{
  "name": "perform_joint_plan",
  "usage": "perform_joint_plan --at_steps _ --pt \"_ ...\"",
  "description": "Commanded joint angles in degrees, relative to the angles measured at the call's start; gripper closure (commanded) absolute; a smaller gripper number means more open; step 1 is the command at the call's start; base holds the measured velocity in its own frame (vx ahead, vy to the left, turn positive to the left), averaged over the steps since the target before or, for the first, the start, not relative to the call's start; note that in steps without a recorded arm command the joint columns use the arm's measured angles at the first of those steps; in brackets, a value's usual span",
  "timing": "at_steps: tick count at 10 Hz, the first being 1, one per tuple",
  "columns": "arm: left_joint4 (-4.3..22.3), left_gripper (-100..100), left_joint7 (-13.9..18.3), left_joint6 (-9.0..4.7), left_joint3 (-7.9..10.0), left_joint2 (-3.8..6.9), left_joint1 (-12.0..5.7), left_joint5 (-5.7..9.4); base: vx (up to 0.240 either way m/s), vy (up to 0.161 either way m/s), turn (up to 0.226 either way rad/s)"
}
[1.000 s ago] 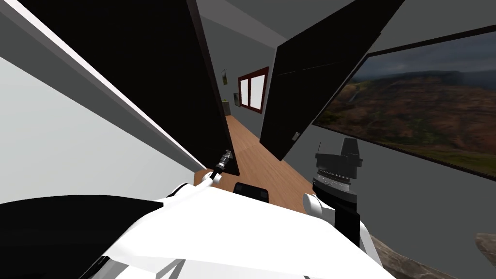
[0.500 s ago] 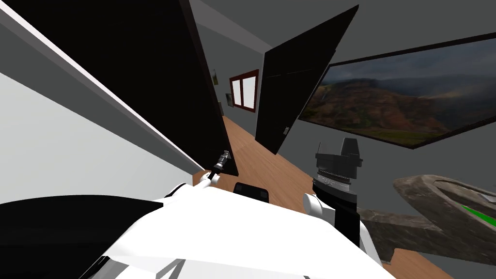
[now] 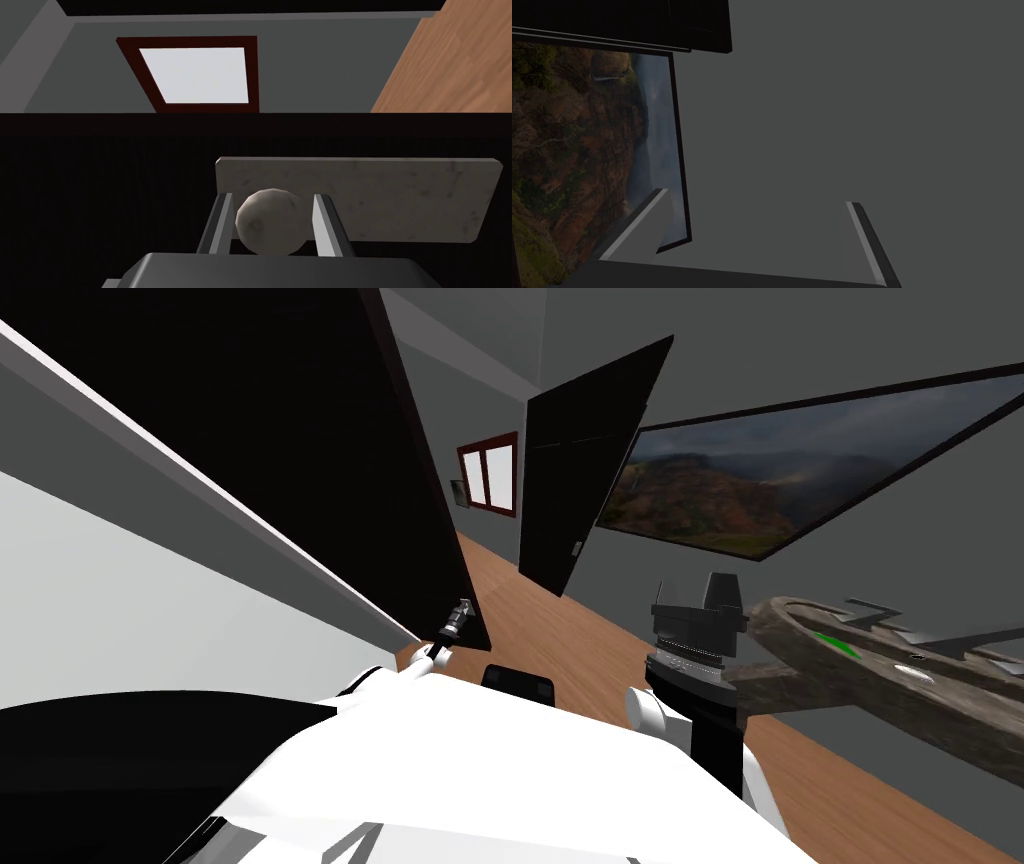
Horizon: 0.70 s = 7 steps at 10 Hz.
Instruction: Pull the door open
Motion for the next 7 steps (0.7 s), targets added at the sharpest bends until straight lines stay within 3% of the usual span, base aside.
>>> perform_joint_plan --at_steps 1,7 --pt "0.00 100 0.00 0.00 0.00 0.00 0.00 0.00 -0.080 0.026 -0.031" --pt "-0.45 100 4.09 -3.97 -3.62 2.73 2.30 -2.30 -0.180 0.060 -0.062"
